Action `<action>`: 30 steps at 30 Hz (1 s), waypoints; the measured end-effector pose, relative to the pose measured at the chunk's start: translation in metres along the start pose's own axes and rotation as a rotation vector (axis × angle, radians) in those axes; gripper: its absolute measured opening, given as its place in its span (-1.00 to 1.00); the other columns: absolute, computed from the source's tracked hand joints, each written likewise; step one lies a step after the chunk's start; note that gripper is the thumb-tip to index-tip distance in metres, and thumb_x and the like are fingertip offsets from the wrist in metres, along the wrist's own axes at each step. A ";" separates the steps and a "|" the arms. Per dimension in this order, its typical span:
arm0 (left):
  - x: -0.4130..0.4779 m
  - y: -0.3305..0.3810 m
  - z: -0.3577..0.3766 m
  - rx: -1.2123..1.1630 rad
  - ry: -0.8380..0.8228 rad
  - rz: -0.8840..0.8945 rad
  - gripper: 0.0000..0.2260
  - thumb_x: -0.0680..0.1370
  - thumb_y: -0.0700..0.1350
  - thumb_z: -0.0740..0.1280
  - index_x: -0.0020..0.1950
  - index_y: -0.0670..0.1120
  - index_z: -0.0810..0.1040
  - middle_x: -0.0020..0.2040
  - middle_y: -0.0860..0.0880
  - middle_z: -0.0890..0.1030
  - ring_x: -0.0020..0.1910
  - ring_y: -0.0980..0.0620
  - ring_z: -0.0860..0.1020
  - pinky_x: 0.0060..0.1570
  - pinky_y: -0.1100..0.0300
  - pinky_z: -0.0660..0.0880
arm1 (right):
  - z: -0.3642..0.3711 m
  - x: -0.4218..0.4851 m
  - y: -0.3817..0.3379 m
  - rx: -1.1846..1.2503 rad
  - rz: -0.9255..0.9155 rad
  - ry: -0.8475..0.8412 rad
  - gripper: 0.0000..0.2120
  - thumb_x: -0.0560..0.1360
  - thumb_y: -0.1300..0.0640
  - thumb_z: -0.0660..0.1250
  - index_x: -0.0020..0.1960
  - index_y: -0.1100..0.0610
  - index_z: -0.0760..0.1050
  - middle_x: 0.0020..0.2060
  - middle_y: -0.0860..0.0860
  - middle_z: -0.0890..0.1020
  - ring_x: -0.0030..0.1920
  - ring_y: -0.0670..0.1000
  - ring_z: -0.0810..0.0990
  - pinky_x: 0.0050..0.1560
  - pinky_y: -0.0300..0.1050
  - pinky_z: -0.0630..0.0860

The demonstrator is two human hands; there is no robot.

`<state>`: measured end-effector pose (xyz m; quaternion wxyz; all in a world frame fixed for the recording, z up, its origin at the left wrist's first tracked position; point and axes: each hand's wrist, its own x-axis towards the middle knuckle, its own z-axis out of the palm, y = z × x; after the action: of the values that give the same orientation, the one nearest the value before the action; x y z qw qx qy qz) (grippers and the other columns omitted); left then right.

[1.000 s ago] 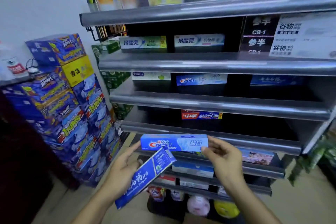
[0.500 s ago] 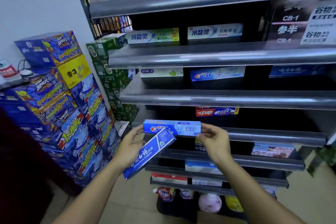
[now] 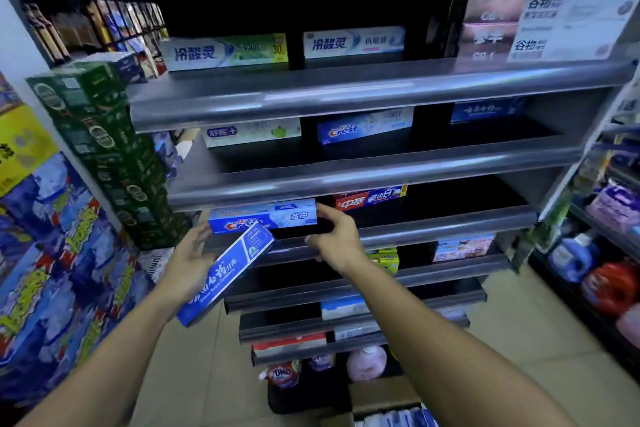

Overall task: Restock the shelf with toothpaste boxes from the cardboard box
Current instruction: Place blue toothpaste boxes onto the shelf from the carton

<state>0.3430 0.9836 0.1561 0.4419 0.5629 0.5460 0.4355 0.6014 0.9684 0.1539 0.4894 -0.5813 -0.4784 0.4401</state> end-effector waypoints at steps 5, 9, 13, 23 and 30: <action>-0.004 -0.015 0.001 0.073 -0.009 0.048 -0.48 0.55 -0.54 0.25 0.37 -0.04 0.43 0.28 0.01 0.57 0.04 0.35 0.62 -0.07 0.34 0.54 | -0.002 -0.011 0.009 0.050 -0.006 0.057 -0.30 0.45 0.39 0.46 0.52 0.04 0.39 0.13 0.00 0.66 -0.36 -0.10 0.53 -0.28 -0.20 0.49; -0.019 -0.041 0.025 0.035 -0.062 0.051 -0.43 0.57 -0.52 0.25 0.34 0.10 0.47 0.41 -0.07 0.52 0.04 0.00 0.65 0.12 -0.19 0.51 | -0.025 -0.032 0.025 0.126 -0.041 0.211 -0.43 0.43 0.33 0.50 0.28 -0.17 0.48 0.09 0.17 0.62 -0.37 -0.11 0.60 -0.30 -0.26 0.53; -0.047 -0.056 0.085 0.038 -0.133 0.061 -0.42 0.60 -0.34 0.35 0.23 0.40 0.50 0.36 0.14 0.56 0.12 -0.09 0.64 -0.01 -0.15 0.57 | -0.072 -0.057 0.053 0.182 -0.046 0.392 -0.50 0.43 0.31 0.51 0.19 -0.15 0.49 0.13 0.11 0.63 -0.13 0.07 0.68 -0.09 -0.12 0.66; -0.112 -0.125 0.310 0.028 -0.220 -0.077 -0.34 0.63 -0.37 0.28 0.22 0.49 0.48 0.17 0.34 0.62 0.00 0.14 0.69 -0.04 -0.06 0.63 | -0.264 -0.081 0.189 0.133 0.029 0.566 -0.66 0.45 0.37 0.50 0.15 0.08 0.59 -0.07 0.16 0.70 -0.17 0.09 0.66 -0.16 -0.14 0.59; -0.134 -0.163 0.446 0.070 -0.197 -0.176 -0.50 0.69 -0.23 0.26 0.38 0.39 0.42 0.16 0.38 0.60 0.00 0.00 0.70 -0.12 -0.22 0.65 | -0.377 -0.060 0.297 0.067 0.088 0.485 -0.69 0.46 0.40 0.47 0.16 0.20 0.61 0.04 0.06 0.72 -0.23 0.06 0.68 -0.17 -0.13 0.62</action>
<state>0.7358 0.8420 -0.1065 0.5099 0.5678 0.5623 0.3184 0.9989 0.8348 -0.0870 0.5892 -0.6737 -0.3064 0.3241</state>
